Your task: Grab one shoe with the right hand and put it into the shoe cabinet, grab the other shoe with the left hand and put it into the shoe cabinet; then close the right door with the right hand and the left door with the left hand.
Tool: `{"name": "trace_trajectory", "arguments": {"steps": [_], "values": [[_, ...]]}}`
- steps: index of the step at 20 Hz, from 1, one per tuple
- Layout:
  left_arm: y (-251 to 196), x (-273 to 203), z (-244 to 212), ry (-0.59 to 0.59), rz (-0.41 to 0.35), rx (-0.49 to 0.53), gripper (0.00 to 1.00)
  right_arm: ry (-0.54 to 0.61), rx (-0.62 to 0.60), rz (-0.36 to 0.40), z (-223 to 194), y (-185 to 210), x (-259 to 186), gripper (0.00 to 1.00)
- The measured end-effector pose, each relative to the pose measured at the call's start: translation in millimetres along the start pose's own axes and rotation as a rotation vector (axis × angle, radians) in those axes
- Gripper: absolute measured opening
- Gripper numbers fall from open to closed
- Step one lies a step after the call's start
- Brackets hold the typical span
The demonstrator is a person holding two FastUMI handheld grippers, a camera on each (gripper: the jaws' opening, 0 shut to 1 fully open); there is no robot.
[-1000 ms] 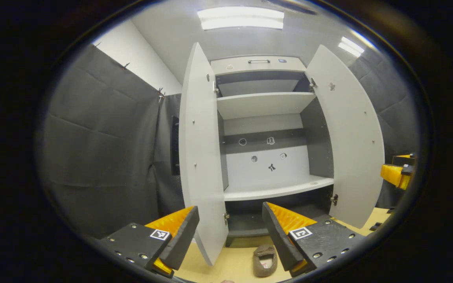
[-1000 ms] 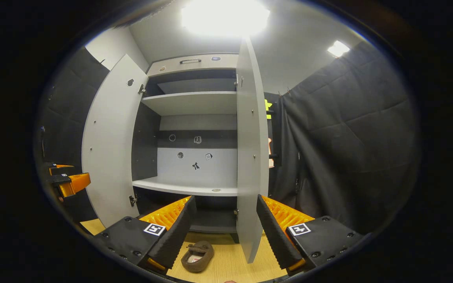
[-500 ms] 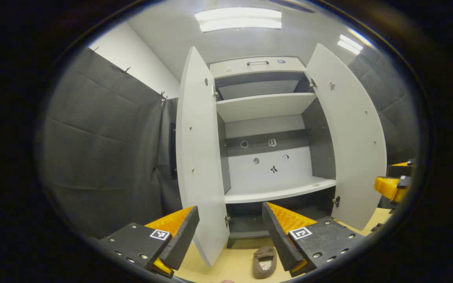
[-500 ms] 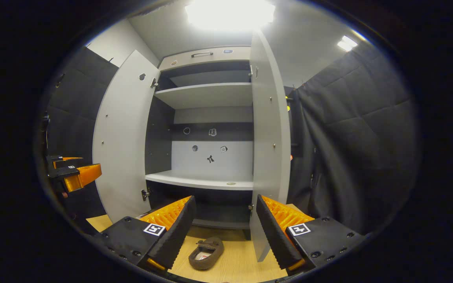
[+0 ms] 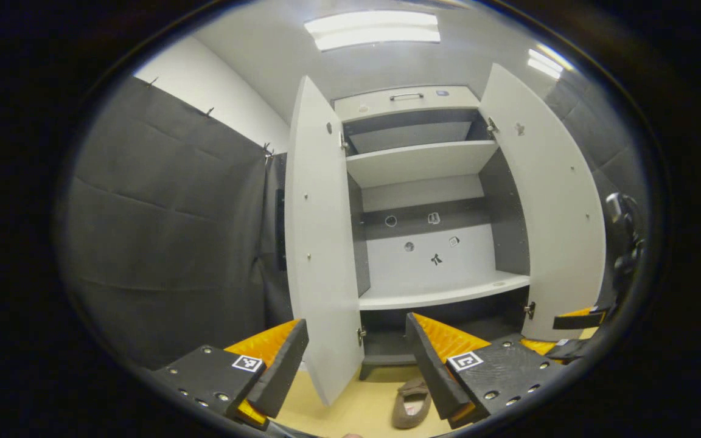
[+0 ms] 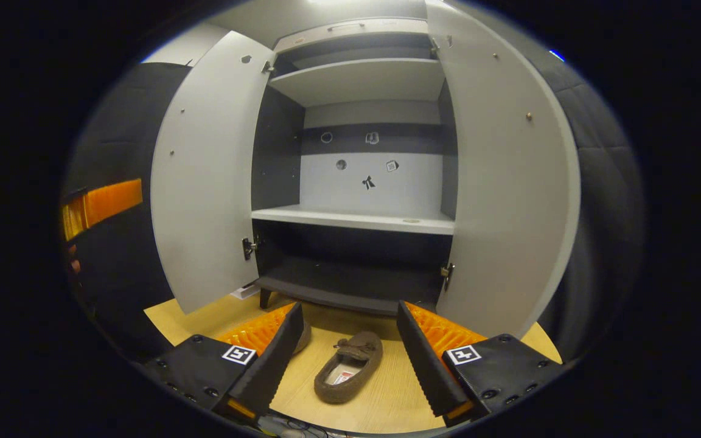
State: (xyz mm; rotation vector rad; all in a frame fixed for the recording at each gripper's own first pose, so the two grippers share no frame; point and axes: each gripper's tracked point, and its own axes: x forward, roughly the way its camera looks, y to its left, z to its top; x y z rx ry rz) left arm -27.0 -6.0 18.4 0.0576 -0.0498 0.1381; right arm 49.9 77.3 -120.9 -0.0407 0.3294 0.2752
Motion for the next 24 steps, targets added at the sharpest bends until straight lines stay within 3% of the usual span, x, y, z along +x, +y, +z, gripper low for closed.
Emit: {"name": "trace_trajectory", "arguments": {"steps": [1, 8, 16, 18, 24], "values": [[2, 1, 0, 0.002, 0.004, 0.001, 0.94, 0.035, 0.002, 0.01, -10, 4, 10, 0.97], [27, 15, -5, 0.013, 0.055, 0.039, 0.93, 0.239, -0.02, 0.071, -77, 28, 69, 0.98], [53, 18, -19, 0.054, 0.122, 0.045, 0.94, 0.488, -0.027, 0.061, -147, 30, 112, 0.98], [55, 18, -21, 0.06, 0.127, 0.048, 0.94, 0.543, -0.032, 0.058, -160, 29, 116, 0.95], [58, 19, -30, 0.09, 0.133, 0.038, 0.94, 0.651, -0.045, 0.023, -195, 24, 122, 0.67]]}}
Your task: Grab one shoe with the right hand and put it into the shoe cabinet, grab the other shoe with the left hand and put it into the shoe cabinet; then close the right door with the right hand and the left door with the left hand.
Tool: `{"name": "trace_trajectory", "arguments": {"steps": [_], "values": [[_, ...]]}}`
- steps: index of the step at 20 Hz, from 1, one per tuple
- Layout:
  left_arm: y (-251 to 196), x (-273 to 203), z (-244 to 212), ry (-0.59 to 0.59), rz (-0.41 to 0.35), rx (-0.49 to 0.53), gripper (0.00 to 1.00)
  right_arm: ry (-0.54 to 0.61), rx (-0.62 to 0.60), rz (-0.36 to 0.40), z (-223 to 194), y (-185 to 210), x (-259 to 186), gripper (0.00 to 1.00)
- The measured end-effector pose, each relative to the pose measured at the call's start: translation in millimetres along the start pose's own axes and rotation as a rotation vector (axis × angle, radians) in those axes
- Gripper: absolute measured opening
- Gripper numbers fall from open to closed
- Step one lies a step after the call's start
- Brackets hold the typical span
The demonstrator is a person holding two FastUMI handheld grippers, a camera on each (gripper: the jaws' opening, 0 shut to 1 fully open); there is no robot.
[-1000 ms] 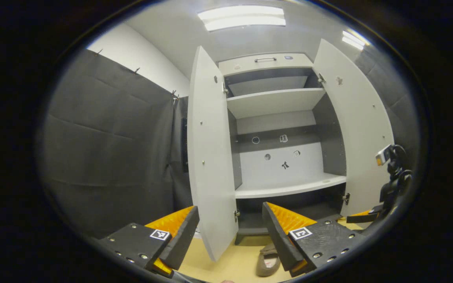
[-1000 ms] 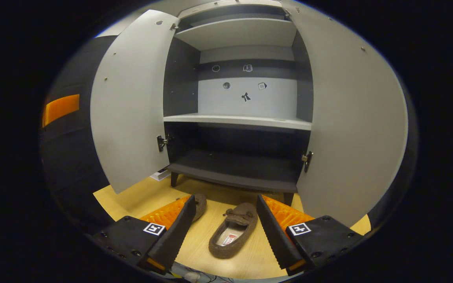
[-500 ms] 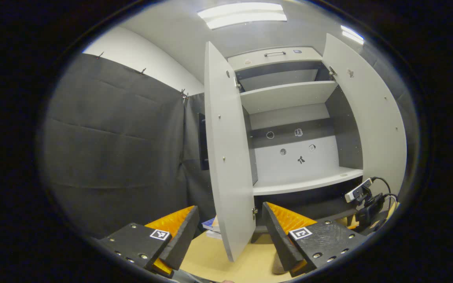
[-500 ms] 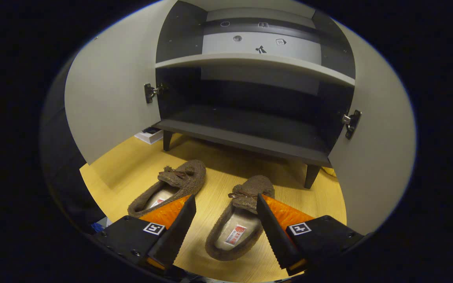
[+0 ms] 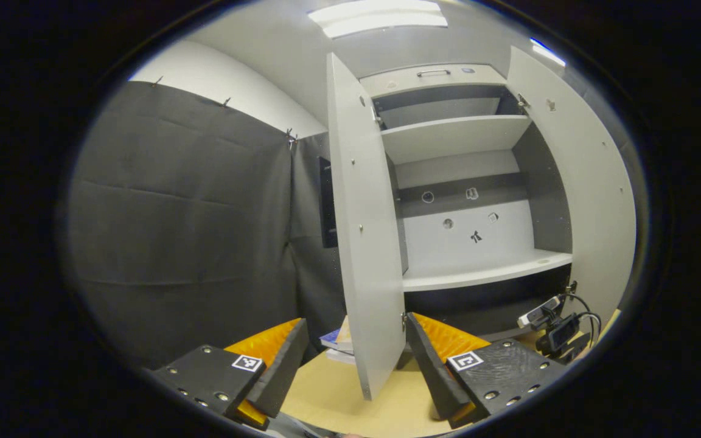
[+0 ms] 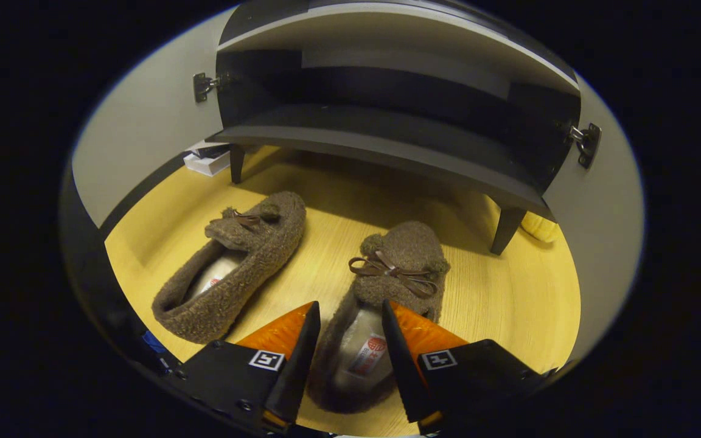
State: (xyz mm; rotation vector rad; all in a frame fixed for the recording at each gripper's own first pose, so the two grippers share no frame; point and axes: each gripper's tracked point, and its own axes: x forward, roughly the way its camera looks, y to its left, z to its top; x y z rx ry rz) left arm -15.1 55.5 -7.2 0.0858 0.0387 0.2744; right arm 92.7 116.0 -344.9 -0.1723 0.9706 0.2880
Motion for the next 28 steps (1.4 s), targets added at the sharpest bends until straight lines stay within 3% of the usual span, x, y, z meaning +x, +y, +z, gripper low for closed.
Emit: {"name": "trace_trajectory", "arguments": {"steps": [1, 4, 5, 6, 7, 8, 9, 10, 13, 21, 24, 25, 28], "values": [[0, 0, 0, 0.001, -0.002, 0.0, 0.94, 0.01, 0.001, 0.003, -2, 1, 2, 0.61], [-1, 1, -1, -0.001, -0.01, 0.007, 0.94, 0.019, -0.019, 0.002, -1, 2, 12, 0.6], [-1, 1, 0, -0.005, -0.015, 0.009, 0.94, 0.025, -0.027, 0.012, -2, 4, 9, 0.39], [-2, 2, -1, -0.007, -0.017, 0.01, 0.94, 0.025, -0.024, 0.013, -2, 3, 9, 0.42], [-3, 3, -2, -0.005, -0.023, 0.006, 0.94, 0.016, 0.001, 0.005, 0, 2, 2, 0.11], [-4, 3, -3, 0.001, -0.03, 0.001, 0.87, 0.011, 0.034, 0.012, -1, 6, -1, 0.13], [-6, 4, -5, 0.007, -0.036, -0.006, 1.0, 0.012, 0.037, 0.029, -3, 5, 3, 0.03], [-8, 6, -9, 0.014, -0.044, -0.012, 0.87, -0.009, 0.033, 0.037, -1, 5, -2, 0.03], [-16, 10, -15, 0.022, -0.074, -0.012, 0.87, -0.08, 0.035, 0.043, 16, 3, -20, 0.02], [-55, 21, -36, 0.064, -0.191, -0.026, 0.87, -0.23, 0.114, 0.075, 75, -13, -97, 0.02], [-70, 28, -42, 0.071, -0.23, -0.044, 0.94, -0.303, 0.098, 0.059, 105, -25, -135, 0.03], [-74, 31, -42, 0.069, -0.241, -0.049, 1.0, -0.329, 0.089, 0.053, 115, -29, -147, 0.03], [-86, 38, -43, 0.06, -0.275, -0.064, 1.0, -0.418, 0.059, 0.03, 153, -39, -178, 0.03]]}}
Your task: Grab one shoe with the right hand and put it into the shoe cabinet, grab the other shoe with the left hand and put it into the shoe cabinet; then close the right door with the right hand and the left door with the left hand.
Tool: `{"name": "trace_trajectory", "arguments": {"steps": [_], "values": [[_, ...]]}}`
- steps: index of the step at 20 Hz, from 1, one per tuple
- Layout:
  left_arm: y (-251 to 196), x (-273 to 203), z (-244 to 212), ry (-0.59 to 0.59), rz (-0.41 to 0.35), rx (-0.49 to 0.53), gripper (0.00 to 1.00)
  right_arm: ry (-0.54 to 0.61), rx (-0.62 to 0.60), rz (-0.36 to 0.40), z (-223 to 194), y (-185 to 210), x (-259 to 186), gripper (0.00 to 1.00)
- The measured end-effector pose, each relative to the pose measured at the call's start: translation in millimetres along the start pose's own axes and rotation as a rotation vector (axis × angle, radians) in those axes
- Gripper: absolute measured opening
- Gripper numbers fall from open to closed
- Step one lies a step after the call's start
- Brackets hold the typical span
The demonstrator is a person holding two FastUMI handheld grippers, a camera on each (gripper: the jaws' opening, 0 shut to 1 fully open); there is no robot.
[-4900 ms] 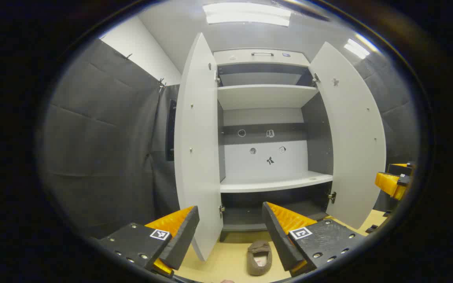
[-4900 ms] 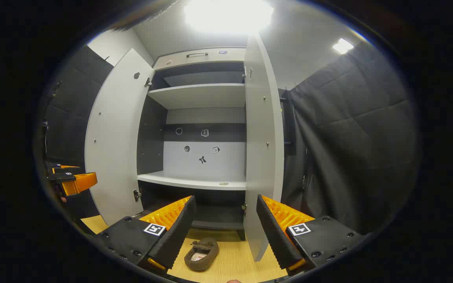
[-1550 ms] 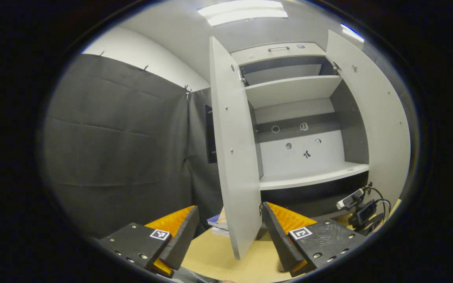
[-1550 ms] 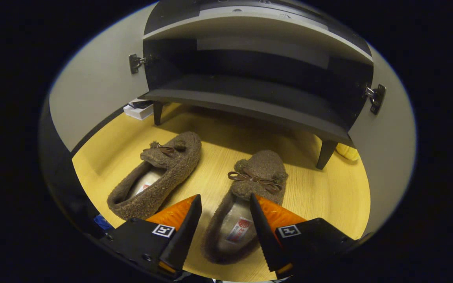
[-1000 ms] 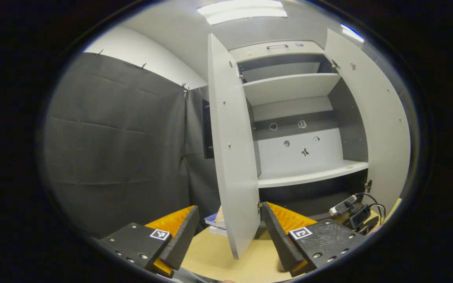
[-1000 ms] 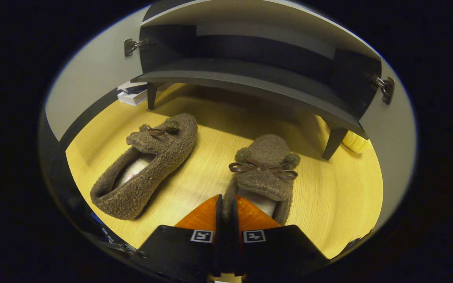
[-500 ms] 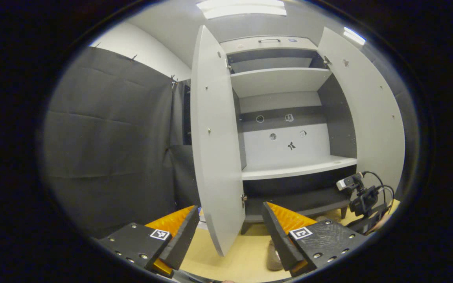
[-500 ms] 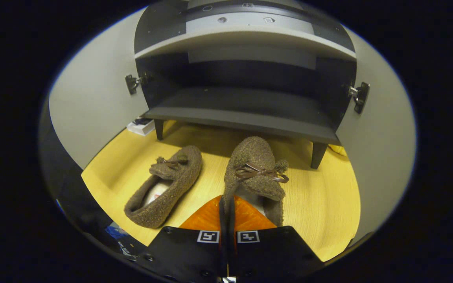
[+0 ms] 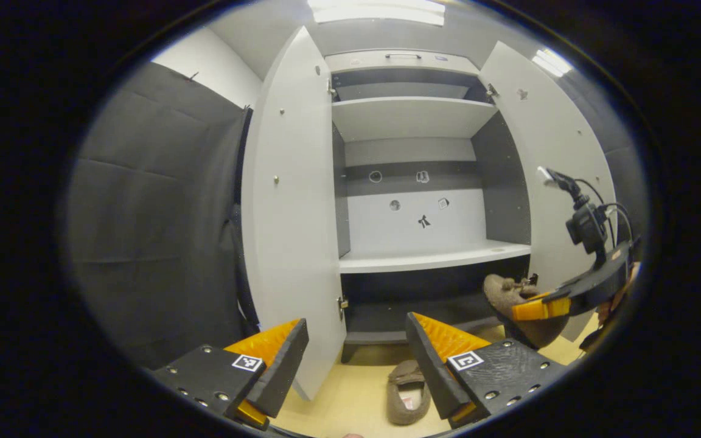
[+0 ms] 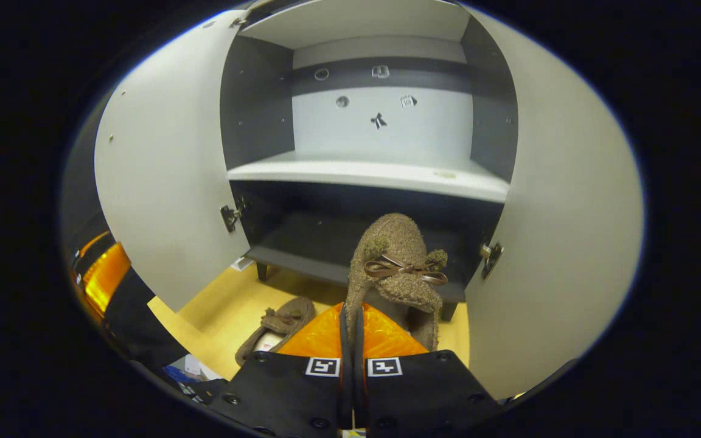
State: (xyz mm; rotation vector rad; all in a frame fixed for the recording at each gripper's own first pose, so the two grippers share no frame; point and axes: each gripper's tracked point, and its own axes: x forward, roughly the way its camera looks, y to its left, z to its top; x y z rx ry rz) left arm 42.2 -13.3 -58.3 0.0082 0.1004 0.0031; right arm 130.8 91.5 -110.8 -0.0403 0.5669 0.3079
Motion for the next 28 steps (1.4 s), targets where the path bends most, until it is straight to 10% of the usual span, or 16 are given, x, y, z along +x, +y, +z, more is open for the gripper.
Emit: {"name": "trace_trajectory", "arguments": {"steps": [17, 28], "values": [[-14, 38, -16, 0.01, -0.079, -0.054, 1.0, -0.273, -0.113, -0.173, 203, -48, 63, 0.02], [-5, 59, -25, 0.033, -0.087, -0.053, 1.0, -0.182, -0.087, -0.284, 215, -81, 133, 0.13]]}}
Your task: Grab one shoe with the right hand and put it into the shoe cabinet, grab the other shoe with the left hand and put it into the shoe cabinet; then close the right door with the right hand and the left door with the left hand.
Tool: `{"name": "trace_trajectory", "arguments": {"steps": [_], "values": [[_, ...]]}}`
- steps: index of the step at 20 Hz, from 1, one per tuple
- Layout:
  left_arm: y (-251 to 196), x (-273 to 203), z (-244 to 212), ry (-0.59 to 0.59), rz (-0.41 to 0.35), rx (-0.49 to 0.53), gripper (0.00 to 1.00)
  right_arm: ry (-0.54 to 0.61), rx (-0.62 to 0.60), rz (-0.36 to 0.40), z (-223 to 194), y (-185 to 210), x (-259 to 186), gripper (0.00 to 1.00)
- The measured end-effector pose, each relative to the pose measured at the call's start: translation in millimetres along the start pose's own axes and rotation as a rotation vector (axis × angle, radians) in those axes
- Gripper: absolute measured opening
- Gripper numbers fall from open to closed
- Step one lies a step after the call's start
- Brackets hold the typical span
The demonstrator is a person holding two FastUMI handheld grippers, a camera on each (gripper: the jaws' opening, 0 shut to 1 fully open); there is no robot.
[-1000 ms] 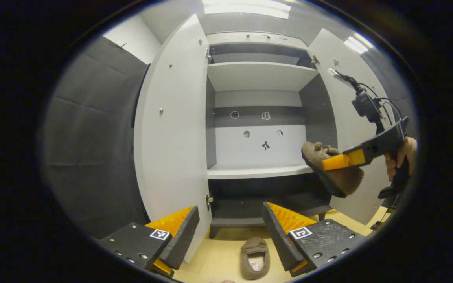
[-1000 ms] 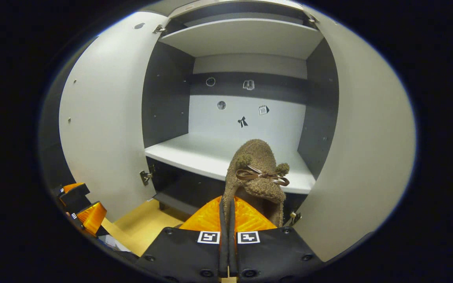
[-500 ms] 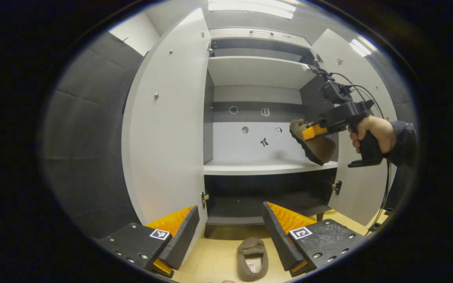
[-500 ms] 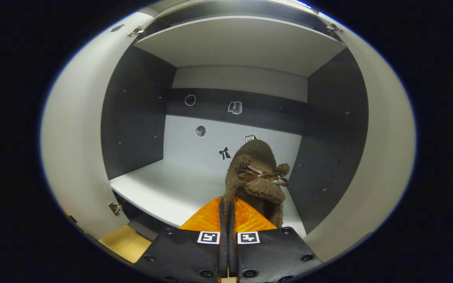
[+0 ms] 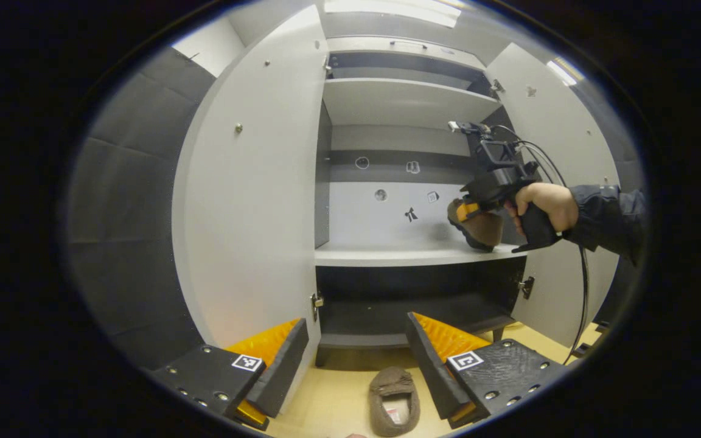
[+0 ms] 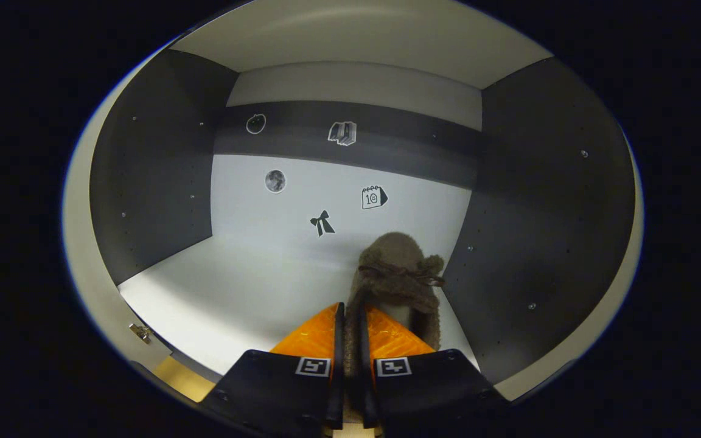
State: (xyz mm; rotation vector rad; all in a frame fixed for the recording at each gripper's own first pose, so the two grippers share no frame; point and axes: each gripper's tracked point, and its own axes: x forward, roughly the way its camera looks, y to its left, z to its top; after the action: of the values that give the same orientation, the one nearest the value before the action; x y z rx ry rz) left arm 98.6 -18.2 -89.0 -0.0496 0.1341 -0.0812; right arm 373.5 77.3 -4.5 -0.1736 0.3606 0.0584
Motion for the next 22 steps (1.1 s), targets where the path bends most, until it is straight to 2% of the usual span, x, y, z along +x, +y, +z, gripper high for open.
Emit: {"name": "trace_trajectory", "arguments": {"steps": [3, 4, 5, 6, 7, 8, 9, 10, 13, 14, 16, 22], "values": [[4, 7, 0, 0.006, -0.002, 0.011, 1.0, -0.062, -0.007, 0.006, 14, 3, -12, 0.72], [5, 9, -1, 0.011, -0.006, 0.014, 1.0, -0.095, -0.012, 0.002, 20, 1, -21, 0.77], [4, 13, -3, 0.017, -0.014, 0.016, 1.0, -0.127, -0.015, -0.007, 24, -1, -34, 0.94], [2, 15, -5, 0.023, -0.025, 0.018, 1.0, -0.159, -0.017, -0.013, 27, -3, -45, 0.97], [-1, 18, -8, 0.034, -0.038, 0.02, 0.93, -0.191, -0.013, -0.014, 28, -3, -60, 0.98], [-4, 20, -12, 0.047, -0.052, 0.023, 0.93, -0.217, -0.007, -0.005, 28, -1, -75, 0.98], [-6, 23, -15, 0.061, -0.067, 0.028, 1.0, -0.238, -0.006, 0.005, 26, -1, -91, 0.98], [-9, 25, -17, 0.069, -0.081, 0.033, 0.93, -0.256, -0.007, 0.006, 23, -1, -106, 0.98], [-16, 34, -31, 0.105, -0.12, 0.042, 0.93, -0.298, -0.002, 0.02, 11, 0, -148, 0.97], [-19, 37, -39, 0.125, -0.131, 0.044, 0.97, -0.304, 0.01, 0.029, 6, 2, -162, 0.97], [-25, 43, -59, 0.168, -0.151, 0.044, 0.93, -0.314, 0.033, 0.038, -4, 1, -184, 0.98], [-33, 47, -133, 0.322, -0.187, 0.09, 0.94, -0.288, 0.014, -0.026, -38, -17, -222, 0.98]]}}
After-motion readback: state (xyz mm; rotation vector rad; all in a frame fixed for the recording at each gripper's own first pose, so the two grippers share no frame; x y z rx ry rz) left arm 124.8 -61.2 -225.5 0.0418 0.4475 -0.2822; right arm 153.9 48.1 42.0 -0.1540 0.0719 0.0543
